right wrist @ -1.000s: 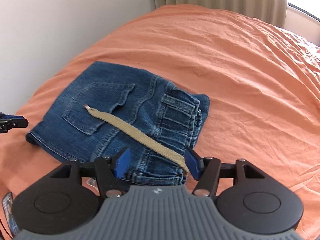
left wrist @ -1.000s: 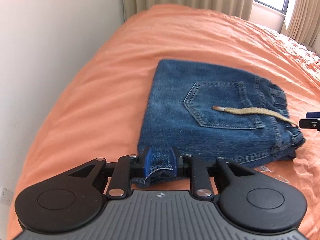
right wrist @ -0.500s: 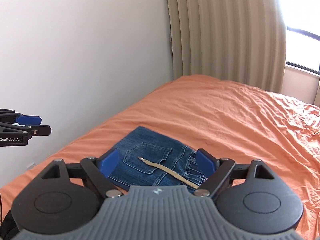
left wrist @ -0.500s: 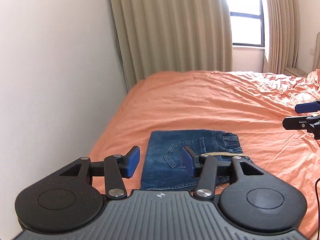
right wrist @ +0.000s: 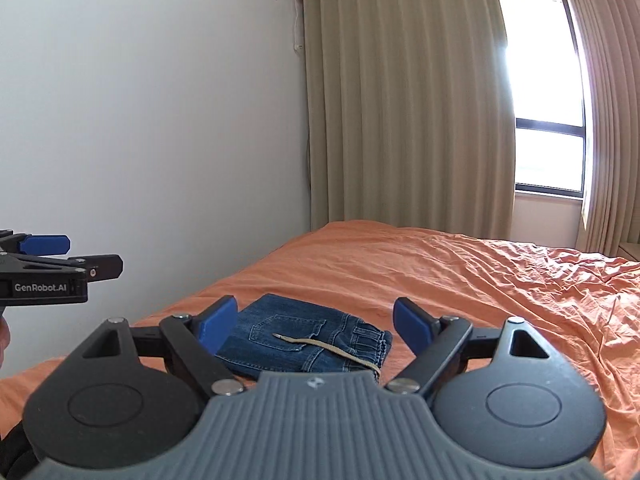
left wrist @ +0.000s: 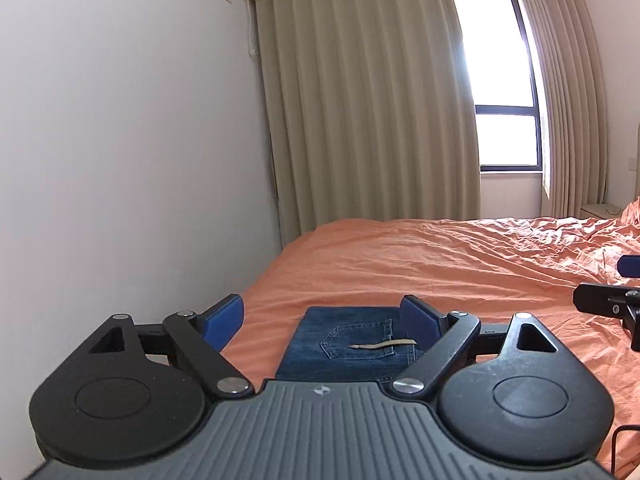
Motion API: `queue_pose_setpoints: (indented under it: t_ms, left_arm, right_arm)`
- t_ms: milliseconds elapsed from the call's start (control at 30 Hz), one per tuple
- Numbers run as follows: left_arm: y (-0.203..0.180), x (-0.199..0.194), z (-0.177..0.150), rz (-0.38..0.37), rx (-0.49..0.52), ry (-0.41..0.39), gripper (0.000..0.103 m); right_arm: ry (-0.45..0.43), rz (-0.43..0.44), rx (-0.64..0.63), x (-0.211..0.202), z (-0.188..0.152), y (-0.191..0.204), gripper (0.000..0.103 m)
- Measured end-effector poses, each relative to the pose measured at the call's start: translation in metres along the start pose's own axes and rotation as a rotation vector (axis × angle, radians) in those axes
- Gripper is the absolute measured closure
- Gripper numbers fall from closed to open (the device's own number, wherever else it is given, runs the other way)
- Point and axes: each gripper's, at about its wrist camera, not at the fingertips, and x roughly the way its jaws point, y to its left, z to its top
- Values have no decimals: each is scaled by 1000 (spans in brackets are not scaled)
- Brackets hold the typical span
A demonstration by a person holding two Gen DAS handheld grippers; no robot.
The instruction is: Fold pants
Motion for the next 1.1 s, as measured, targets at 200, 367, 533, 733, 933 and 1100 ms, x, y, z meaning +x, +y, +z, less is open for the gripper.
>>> queue_pose_setpoints:
  t_ms: [200, 367, 533, 733, 933, 1100]
  left_arm:
    - [-21, 12, -34, 8, -49, 75, 1]
    - [-26, 31, -50, 18, -63, 140, 1]
    - [-28, 47, -64, 20, -69, 204, 1]
    - [-31, 60, -75, 17, -75, 260, 1]
    - [-42, 71, -78, 10, -57, 297, 1]
    - [-48, 70, -76, 8, -41, 298, 1]
  right_arm:
    - [51, -46, 44, 12, -41, 10, 22]
    - [132, -55, 97, 47, -64, 6, 22]
    - [180, -57, 113, 72, -78, 3, 22]
    - [218, -54, 100, 94, -90, -3, 22]
    - [232, -46, 90, 100, -93, -6, 22]
    - [220, -46, 91, 99, -92, -9, 22]
